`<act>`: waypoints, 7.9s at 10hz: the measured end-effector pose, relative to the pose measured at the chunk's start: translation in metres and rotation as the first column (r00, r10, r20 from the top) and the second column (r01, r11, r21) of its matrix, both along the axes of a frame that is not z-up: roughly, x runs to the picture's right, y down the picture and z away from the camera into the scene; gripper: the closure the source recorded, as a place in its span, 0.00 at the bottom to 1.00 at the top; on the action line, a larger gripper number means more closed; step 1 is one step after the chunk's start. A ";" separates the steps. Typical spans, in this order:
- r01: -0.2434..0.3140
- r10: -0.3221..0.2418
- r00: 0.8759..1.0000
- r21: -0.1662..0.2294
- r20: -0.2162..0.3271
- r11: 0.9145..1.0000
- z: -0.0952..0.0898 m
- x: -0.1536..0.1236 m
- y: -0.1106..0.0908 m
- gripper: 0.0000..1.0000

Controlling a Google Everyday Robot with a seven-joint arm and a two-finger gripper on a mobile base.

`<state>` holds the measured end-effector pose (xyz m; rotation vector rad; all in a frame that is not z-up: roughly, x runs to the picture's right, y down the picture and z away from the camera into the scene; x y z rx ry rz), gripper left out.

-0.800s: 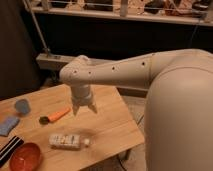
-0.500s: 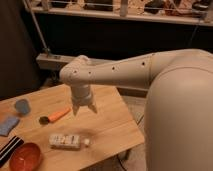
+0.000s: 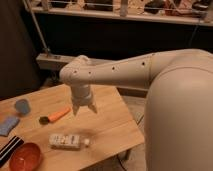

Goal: Place the eraser on the white sponge

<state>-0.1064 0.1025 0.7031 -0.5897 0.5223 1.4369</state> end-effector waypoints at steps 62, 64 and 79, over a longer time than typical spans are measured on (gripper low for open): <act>0.130 -0.540 -0.826 0.986 0.164 0.101 -0.013 -0.423 0.193 0.35; 0.117 -0.506 -0.850 0.988 0.150 0.097 -0.017 -0.428 0.209 0.35; 0.247 -0.501 -0.832 0.968 0.240 0.053 0.007 -0.428 0.184 1.00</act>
